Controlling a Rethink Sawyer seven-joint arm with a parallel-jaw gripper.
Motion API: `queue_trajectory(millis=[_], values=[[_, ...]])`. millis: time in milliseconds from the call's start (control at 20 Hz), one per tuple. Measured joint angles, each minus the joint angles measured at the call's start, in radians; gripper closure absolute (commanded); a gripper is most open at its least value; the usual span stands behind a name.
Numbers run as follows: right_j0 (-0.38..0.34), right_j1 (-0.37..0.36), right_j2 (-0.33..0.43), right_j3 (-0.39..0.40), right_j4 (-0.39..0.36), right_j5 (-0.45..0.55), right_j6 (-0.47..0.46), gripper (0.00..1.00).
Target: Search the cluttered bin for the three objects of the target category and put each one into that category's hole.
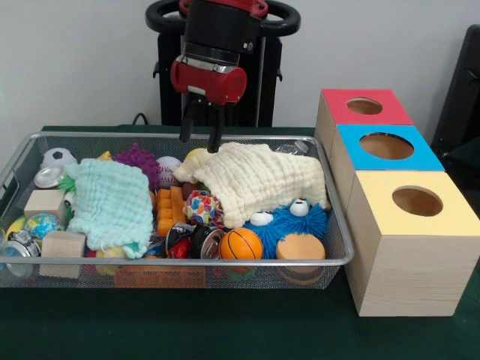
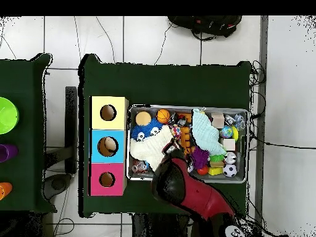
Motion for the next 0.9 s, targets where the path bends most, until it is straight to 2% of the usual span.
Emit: queue_trajectory(millis=[550, 900], values=[[0.015, 0.058, 0.000, 0.009, 0.006, -0.129, 0.000, 0.00], [0.109, 0.088, 0.001, 0.012, 0.085, -0.133, 0.000, 0.00]])
